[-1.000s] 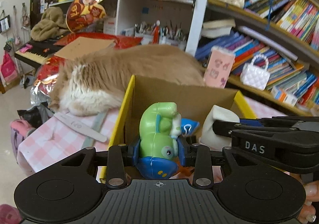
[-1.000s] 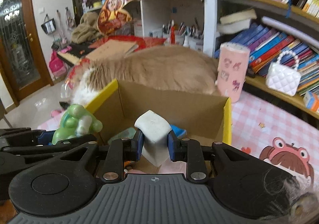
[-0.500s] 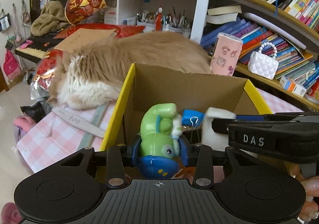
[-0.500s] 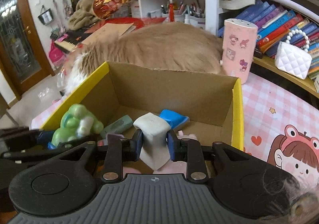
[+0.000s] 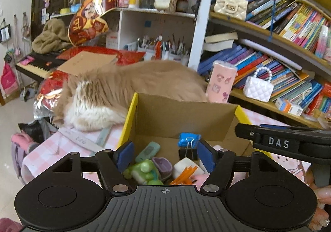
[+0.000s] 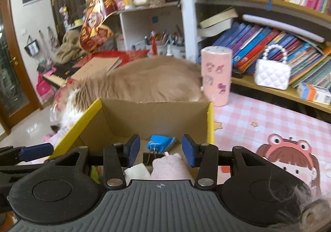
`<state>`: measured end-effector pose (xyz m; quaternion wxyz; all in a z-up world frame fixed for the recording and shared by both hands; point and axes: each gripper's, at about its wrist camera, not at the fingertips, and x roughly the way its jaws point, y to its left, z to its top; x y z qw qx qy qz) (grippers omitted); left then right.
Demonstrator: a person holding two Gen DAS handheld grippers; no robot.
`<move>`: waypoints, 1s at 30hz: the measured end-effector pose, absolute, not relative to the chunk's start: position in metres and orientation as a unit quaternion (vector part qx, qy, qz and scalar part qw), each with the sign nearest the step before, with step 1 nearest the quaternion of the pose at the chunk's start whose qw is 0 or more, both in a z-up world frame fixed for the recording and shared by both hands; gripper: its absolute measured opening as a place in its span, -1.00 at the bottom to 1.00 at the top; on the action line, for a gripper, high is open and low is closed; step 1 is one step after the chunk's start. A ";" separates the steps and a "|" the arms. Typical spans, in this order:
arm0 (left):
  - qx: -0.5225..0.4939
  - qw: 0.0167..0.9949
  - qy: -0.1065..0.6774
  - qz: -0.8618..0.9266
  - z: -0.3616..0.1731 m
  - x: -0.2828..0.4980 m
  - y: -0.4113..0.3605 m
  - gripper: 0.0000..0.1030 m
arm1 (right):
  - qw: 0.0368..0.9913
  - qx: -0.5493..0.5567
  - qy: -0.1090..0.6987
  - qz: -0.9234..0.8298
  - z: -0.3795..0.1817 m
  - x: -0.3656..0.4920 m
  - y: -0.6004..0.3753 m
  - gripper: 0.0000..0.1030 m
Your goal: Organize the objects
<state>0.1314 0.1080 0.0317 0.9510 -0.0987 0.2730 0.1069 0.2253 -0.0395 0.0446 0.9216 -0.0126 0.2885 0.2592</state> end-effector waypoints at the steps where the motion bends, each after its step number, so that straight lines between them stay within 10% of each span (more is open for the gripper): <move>1: -0.098 0.952 0.270 0.106 0.033 0.127 0.108 0.41 | 0.924 -0.010 0.287 0.254 0.046 0.220 -0.042 -0.18; 30: -0.036 0.935 0.353 0.021 -0.014 0.015 0.058 0.69 | 0.929 0.041 0.364 0.055 -0.014 0.025 -0.119 -0.11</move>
